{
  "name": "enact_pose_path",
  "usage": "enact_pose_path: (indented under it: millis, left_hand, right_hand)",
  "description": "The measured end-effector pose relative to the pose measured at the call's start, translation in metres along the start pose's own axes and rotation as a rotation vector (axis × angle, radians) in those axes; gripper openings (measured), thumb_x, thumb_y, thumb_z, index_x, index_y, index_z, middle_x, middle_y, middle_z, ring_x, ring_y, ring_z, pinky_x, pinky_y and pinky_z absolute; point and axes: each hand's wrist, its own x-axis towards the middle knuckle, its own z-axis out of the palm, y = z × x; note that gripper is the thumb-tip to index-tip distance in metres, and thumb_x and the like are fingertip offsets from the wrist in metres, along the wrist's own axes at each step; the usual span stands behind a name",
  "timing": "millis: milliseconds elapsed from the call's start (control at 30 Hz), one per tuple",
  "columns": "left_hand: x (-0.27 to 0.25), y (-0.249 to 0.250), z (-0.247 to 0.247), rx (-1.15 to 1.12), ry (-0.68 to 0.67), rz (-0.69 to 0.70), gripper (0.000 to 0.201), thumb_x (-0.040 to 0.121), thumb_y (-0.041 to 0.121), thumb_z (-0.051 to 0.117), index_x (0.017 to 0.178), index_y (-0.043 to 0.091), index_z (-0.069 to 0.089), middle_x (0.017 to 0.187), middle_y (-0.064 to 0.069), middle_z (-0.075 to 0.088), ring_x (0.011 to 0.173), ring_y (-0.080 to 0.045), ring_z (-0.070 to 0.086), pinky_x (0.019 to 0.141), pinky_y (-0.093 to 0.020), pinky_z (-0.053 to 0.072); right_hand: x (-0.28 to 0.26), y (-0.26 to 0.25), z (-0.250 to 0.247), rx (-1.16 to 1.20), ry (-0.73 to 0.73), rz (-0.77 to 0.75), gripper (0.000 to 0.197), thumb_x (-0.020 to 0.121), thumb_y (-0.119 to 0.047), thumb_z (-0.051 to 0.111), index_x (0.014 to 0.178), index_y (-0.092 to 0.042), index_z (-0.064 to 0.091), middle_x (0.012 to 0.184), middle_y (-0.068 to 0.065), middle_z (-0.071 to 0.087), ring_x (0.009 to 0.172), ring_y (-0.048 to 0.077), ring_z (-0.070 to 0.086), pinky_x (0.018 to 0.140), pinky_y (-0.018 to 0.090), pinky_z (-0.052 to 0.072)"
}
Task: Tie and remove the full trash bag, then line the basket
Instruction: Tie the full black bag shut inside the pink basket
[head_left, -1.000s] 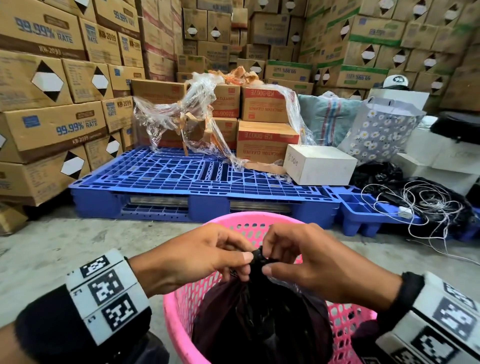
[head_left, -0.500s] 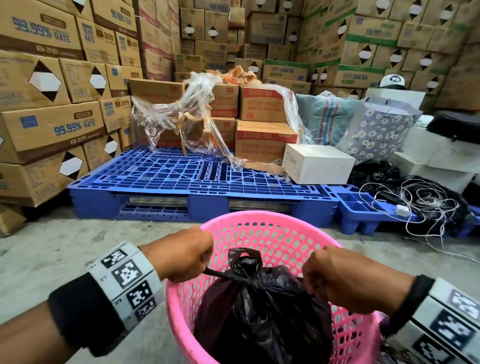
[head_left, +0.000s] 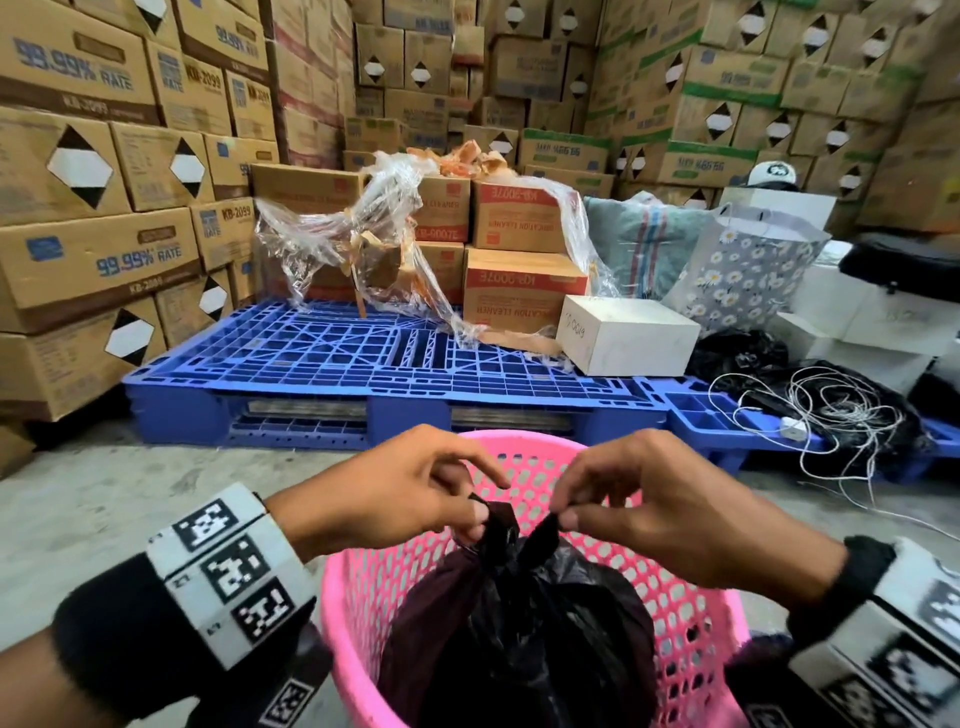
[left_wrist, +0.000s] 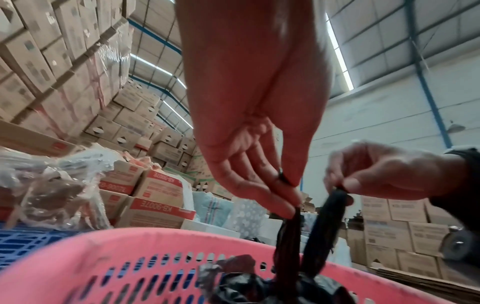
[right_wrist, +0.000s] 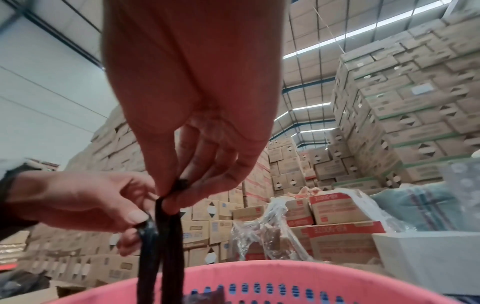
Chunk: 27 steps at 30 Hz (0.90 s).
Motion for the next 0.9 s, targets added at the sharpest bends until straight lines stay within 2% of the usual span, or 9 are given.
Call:
enact_pose_path:
  millis: [67,167,267,367,467,600,700,800,900]
  left_hand:
    - [0.003,0.005,0.011,-0.005,-0.136,0.017,0.029,0.086,-0.004,0.058,0.1,0.021,0.065,0.074,-0.018,0.062,0.063,-0.013,0.063,0.06,-0.022,0.048]
    - [0.008,0.006,0.015,0.168,-0.171,0.056,0.012,0.085,0.0,0.058,0.084,0.007,0.067,0.074,-0.008,0.067,0.068,-0.014,0.061,0.068,-0.04,0.051]
    - [0.01,0.003,0.009,0.233,-0.095,0.024,0.012,0.084,0.0,0.061,0.091,0.004,0.07,0.073,-0.007,0.07,0.066,-0.01,0.064,0.066,-0.025,0.052]
    - [0.011,0.006,0.004,0.291,-0.078,0.006,0.014,0.084,0.001,0.063,0.092,0.008,0.072,0.074,-0.007,0.073,0.067,-0.01,0.066,0.066,-0.017,0.05]
    - [0.016,0.007,-0.003,0.33,-0.093,-0.022,0.015,0.083,0.002,0.065,0.091,0.012,0.073,0.075,-0.006,0.075,0.068,-0.01,0.069,0.065,-0.015,0.051]
    - [0.021,0.006,-0.005,0.329,-0.09,-0.081,0.017,0.081,0.004,0.068,0.087,0.018,0.074,0.074,0.001,0.076,0.07,-0.008,0.07,0.067,-0.018,0.054]
    - [0.023,0.009,-0.008,0.297,-0.093,-0.156,0.018,0.079,0.006,0.069,0.085,0.022,0.075,0.076,0.007,0.075,0.072,-0.008,0.069,0.071,-0.027,0.054]
    - [0.021,0.017,-0.01,0.288,-0.096,-0.261,0.014,0.077,0.014,0.07,0.083,0.025,0.075,0.074,0.009,0.074,0.071,-0.009,0.069,0.07,-0.029,0.052]
    - [0.014,0.034,-0.008,0.24,-0.075,-0.36,0.015,0.07,0.021,0.066,0.08,0.027,0.074,0.07,0.004,0.074,0.07,-0.016,0.069,0.069,-0.034,0.052]
  right_hand:
    - [0.006,-0.007,0.008,0.049,0.01,-0.035,0.008,0.078,-0.006,0.071,0.077,-0.015,0.071,0.069,0.003,0.073,0.054,0.0,0.054,0.055,0.014,0.042]
    - [0.009,-0.013,0.009,0.127,-0.003,-0.04,0.012,0.079,-0.005,0.07,0.084,-0.014,0.068,0.076,0.003,0.075,0.061,0.004,0.061,0.059,0.018,0.046]
    - [0.006,-0.005,-0.01,0.059,0.047,0.023,0.013,0.081,-0.019,0.071,0.093,-0.018,0.066,0.084,-0.001,0.076,0.071,0.007,0.067,0.066,0.024,0.053]
    - [-0.003,0.021,-0.028,-0.103,-0.057,0.174,0.029,0.081,-0.037,0.066,0.108,-0.029,0.063,0.105,-0.012,0.07,0.09,0.001,0.064,0.077,0.02,0.053]
    - [-0.01,0.053,-0.03,-0.31,-0.286,0.365,0.068,0.081,-0.05,0.06,0.14,-0.038,0.028,0.139,-0.012,0.044,0.125,0.007,0.043,0.097,0.018,0.037]
    - [-0.015,0.092,-0.017,-0.395,-0.445,0.452,0.1,0.075,-0.069,0.048,0.146,-0.029,-0.009,0.159,0.002,-0.003,0.145,0.013,0.0,0.117,0.027,0.006]
    - [-0.034,0.105,-0.003,-0.367,-0.462,0.383,0.111,0.042,-0.097,0.001,0.132,-0.04,-0.03,0.154,-0.003,-0.022,0.142,0.013,-0.02,0.117,0.032,-0.003]
    - [-0.068,0.101,0.005,-0.293,-0.437,0.363,0.102,0.051,-0.092,-0.008,0.136,-0.037,-0.024,0.151,-0.001,-0.023,0.141,0.015,-0.022,0.116,0.028,-0.004]
    - [-0.092,0.1,0.012,-0.327,-0.351,0.311,0.086,0.082,-0.074,0.009,0.147,-0.018,0.012,0.155,0.013,0.008,0.144,0.02,-0.005,0.116,0.03,0.003]
